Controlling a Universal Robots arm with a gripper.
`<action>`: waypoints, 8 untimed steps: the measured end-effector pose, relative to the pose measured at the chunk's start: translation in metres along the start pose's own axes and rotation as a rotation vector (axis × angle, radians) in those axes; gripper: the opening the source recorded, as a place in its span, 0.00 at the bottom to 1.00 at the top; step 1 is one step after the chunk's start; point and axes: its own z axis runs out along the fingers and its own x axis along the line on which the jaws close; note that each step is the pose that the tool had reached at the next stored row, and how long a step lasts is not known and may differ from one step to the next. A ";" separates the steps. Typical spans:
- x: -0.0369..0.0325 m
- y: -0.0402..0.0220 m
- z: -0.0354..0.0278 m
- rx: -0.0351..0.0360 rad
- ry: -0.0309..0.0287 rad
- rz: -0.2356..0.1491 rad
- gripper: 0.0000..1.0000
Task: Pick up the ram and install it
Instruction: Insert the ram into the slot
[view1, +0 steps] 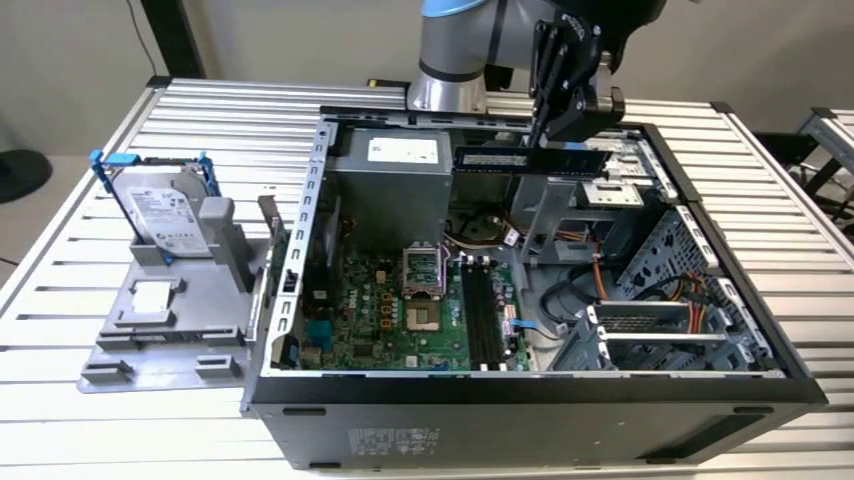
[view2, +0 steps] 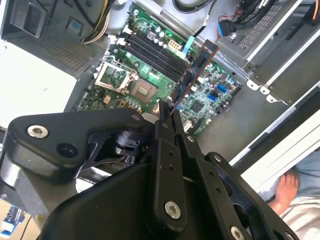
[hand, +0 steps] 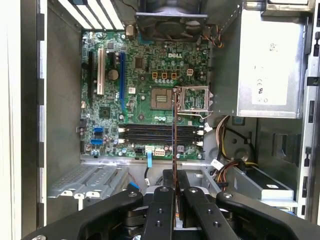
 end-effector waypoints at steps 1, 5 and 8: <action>0.0000 0.0000 0.0000 0.0000 0.0000 0.000 0.00; 0.0000 0.0000 0.0000 -0.0001 0.0000 0.000 0.00; 0.0000 0.0000 0.0000 -0.0003 0.0000 0.001 0.00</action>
